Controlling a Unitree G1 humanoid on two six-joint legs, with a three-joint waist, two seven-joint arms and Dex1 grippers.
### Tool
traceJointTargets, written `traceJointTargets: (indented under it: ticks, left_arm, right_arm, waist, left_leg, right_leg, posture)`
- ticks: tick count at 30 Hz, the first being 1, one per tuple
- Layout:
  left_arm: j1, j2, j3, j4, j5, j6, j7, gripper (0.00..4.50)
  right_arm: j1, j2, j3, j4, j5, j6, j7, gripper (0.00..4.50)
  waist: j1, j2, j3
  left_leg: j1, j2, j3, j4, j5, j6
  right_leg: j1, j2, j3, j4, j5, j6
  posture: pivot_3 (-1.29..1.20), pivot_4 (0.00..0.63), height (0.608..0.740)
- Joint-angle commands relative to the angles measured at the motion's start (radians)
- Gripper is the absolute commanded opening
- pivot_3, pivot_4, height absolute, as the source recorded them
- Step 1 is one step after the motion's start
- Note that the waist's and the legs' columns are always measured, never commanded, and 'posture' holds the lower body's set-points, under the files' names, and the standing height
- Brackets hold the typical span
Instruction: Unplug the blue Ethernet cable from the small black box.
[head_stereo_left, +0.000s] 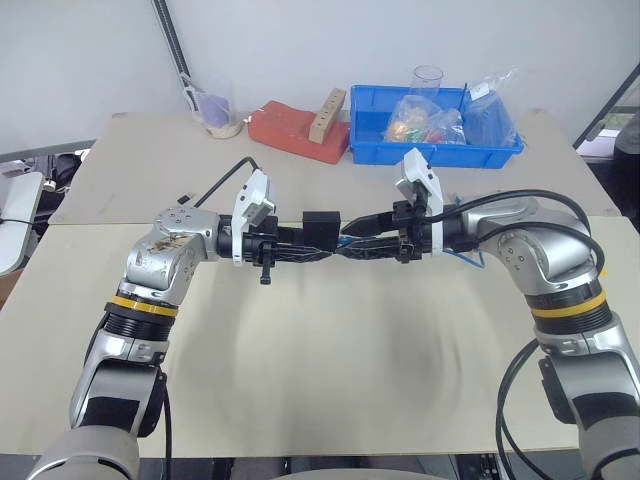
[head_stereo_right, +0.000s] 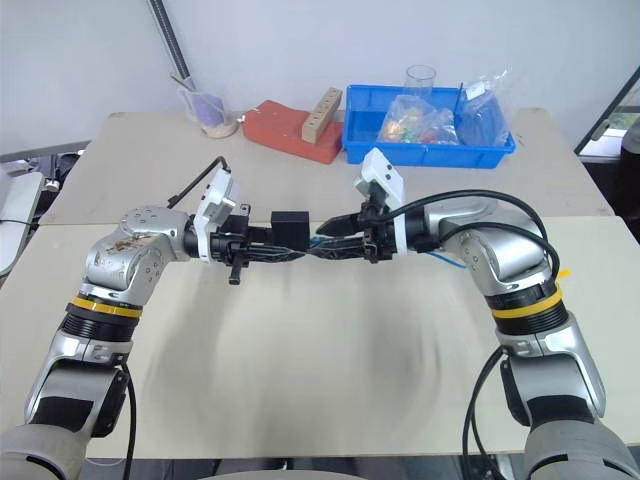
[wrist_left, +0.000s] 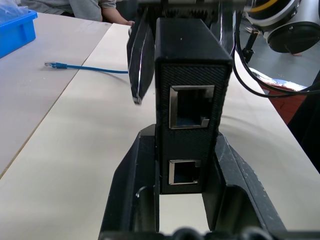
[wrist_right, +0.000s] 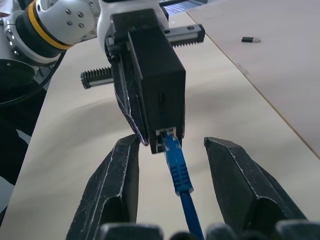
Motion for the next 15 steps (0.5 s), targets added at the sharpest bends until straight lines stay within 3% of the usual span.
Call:
traceJointTargets:
  ticks: [1,4,5,15]
  left_arm:
    - [-0.001,0.007,0.009,-0.023,0.0,-0.021,-0.013,0.58]
    - [0.003,0.009,0.004,-0.026,0.003,-0.025,-0.019,0.58]
    - [0.004,0.01,0.003,-0.027,0.004,-0.026,-0.021,0.58]
    - [-0.001,0.006,0.002,-0.027,0.004,-0.026,-0.027,0.58]
  right_arm:
    - [-0.033,0.0,-0.035,-0.003,0.013,0.014,0.022,1.11]
    - [-0.037,-0.002,-0.031,-0.003,0.008,0.016,0.039,0.13]
    - [-0.038,-0.003,-0.029,-0.004,0.007,0.017,0.045,0.03]
    - [-0.042,-0.01,-0.017,-0.011,-0.023,0.007,0.075,0.03]
  waist:
    - [0.0,0.0,0.0]
    - [0.0,0.0,0.0]
    - [0.0,0.0,0.0]
    - [0.0,0.0,0.0]
  left_leg:
    - [0.0,0.0,0.0,0.0,0.0,0.0]
    - [0.0,0.0,0.0,0.0,0.0,0.0]
    - [0.0,0.0,0.0,0.0,0.0,0.0]
    - [0.0,0.0,0.0,0.0,0.0,0.0]
  right_leg:
    - [0.0,0.0,0.0,0.0,0.0,0.0]
    - [0.0,0.0,0.0,0.0,0.0,0.0]
    - [0.0,0.0,0.0,0.0,0.0,0.0]
    - [0.0,0.0,0.0,0.0,0.0,0.0]
  posture:
    - [0.0,0.15,0.74]
    - [0.0,0.15,0.74]
    - [0.0,0.15,0.74]
    - [0.0,0.15,0.74]
